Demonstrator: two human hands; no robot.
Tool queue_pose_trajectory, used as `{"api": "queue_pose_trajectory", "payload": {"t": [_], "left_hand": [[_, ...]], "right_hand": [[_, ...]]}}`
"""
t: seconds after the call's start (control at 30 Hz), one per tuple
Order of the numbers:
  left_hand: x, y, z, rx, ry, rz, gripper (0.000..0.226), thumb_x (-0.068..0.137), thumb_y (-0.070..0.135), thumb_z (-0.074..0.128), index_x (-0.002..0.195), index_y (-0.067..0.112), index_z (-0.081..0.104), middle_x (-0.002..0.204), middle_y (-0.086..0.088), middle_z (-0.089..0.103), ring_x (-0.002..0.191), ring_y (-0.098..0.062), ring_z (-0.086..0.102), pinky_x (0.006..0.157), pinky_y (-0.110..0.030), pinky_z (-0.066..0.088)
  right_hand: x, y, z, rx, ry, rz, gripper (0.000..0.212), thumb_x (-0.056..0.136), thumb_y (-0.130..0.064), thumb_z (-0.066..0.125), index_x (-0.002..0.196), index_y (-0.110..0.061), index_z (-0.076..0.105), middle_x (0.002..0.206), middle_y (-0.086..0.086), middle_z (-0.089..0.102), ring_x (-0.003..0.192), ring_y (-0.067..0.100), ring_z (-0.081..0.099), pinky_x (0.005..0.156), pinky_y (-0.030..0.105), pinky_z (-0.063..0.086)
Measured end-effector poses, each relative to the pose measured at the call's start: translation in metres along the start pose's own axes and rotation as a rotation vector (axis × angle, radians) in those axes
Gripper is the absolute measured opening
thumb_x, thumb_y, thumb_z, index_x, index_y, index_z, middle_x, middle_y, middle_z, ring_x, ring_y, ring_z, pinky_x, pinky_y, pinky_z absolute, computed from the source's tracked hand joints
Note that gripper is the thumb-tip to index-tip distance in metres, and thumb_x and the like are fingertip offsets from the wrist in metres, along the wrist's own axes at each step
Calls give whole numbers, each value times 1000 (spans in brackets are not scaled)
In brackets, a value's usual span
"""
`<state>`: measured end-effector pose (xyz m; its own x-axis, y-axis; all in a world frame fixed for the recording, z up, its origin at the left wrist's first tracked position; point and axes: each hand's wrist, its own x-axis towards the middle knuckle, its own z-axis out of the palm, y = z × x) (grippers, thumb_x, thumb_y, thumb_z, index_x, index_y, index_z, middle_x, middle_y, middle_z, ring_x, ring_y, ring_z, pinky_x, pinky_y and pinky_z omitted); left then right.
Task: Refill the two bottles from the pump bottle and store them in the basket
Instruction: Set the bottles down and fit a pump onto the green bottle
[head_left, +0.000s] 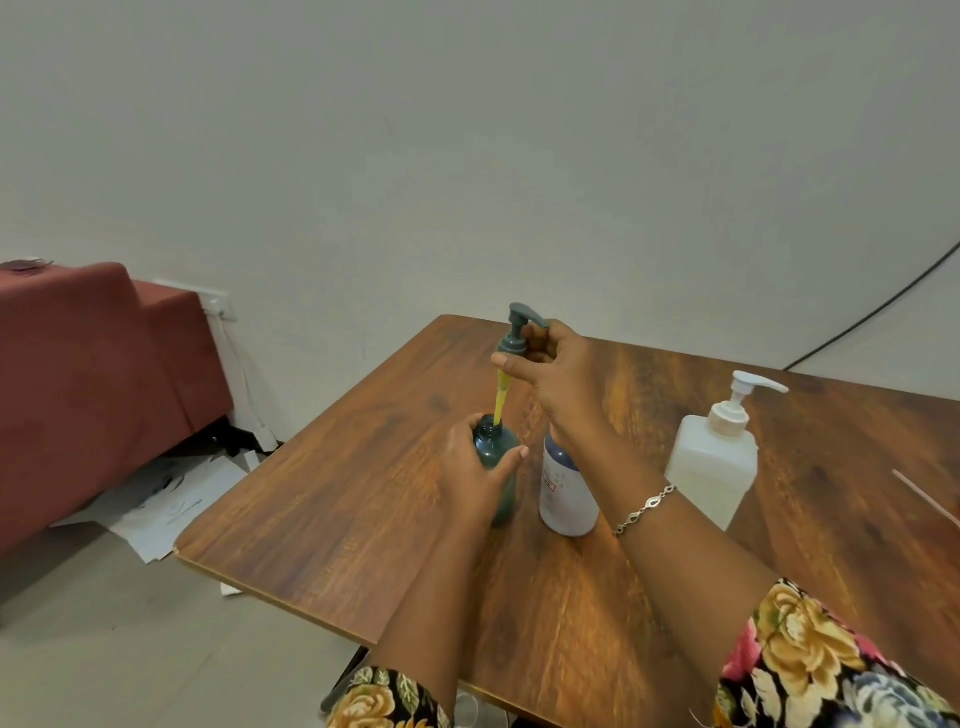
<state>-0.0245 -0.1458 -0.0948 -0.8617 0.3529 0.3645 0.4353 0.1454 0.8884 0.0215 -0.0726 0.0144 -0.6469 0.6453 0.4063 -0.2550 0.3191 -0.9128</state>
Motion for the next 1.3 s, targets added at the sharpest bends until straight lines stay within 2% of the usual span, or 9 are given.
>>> {"api": "queue_pose_trajectory", "payload": {"t": [0.2, 0.5, 0.6, 0.73, 0.8, 0.9, 1.0, 1.1, 1.3], "left_hand": [[-1, -3, -1, -13, 1, 27, 50, 74, 25, 76, 117, 15, 53, 109, 3, 56, 95, -9, 51, 79, -24, 40], [-2, -2, -2, -19, -18, 20, 50, 77, 22, 73, 120, 13, 50, 114, 1, 54, 99, -10, 50, 81, -24, 40], [-2, -2, -2, -15, -24, 7, 47, 78, 19, 71, 120, 15, 50, 115, 1, 54, 100, -10, 50, 81, -24, 40], [-2, 0, -3, -20, -26, 6, 47, 79, 13, 69, 121, 15, 50, 111, 6, 50, 99, -6, 46, 75, -16, 36], [-3, 2, -3, -21, -29, 5, 48, 79, 12, 69, 123, 15, 49, 110, 9, 47, 99, -5, 45, 74, -14, 35], [-3, 2, -3, -28, -34, -15, 51, 80, 12, 69, 126, 15, 47, 111, 10, 45, 101, -5, 44, 80, -19, 37], [-3, 1, -3, -34, -39, -16, 51, 79, 14, 70, 125, 15, 47, 113, 8, 47, 100, -5, 45, 75, -15, 37], [-3, -1, -2, -28, -33, -4, 50, 78, 19, 71, 123, 15, 48, 116, 3, 51, 100, -7, 47, 79, -20, 38], [-3, -5, -3, -12, -39, 13, 51, 79, 25, 71, 123, 15, 47, 117, 1, 52, 100, -9, 48, 82, -25, 42]], "right_hand": [[-6, 20, 9, -21, -35, 103, 34, 72, 0, 74, 105, -5, 63, 96, 6, 66, 95, 22, 64, 91, 40, 50], [-12, 40, 11, -108, -77, 198, 28, 71, 0, 75, 90, -16, 62, 89, 3, 66, 95, 25, 64, 91, 44, 50], [-17, 46, 15, -135, -97, 212, 29, 72, 2, 74, 91, -16, 61, 89, 2, 66, 94, 22, 64, 90, 38, 50], [-22, 46, 17, -266, -115, 131, 24, 72, -1, 75, 85, -14, 59, 77, -6, 61, 80, 12, 60, 71, 17, 48], [-24, 46, 16, -296, -110, 108, 24, 71, -4, 76, 86, -13, 59, 79, -6, 60, 80, 11, 59, 70, 15, 46], [-26, 45, 16, -350, -120, 108, 27, 72, -7, 77, 88, -15, 57, 84, -7, 59, 82, 7, 57, 71, 11, 43], [-22, 43, 13, -321, -146, 142, 30, 73, -4, 75, 97, -11, 60, 95, -1, 62, 92, 12, 59, 83, 21, 47], [-19, 41, 11, -271, -183, 157, 38, 77, 2, 69, 113, -8, 60, 109, 6, 64, 101, 16, 59, 91, 28, 48], [-14, 41, 8, -332, -230, 154, 37, 76, 6, 68, 110, -7, 61, 107, 5, 65, 99, 14, 59, 93, 29, 47]]}}
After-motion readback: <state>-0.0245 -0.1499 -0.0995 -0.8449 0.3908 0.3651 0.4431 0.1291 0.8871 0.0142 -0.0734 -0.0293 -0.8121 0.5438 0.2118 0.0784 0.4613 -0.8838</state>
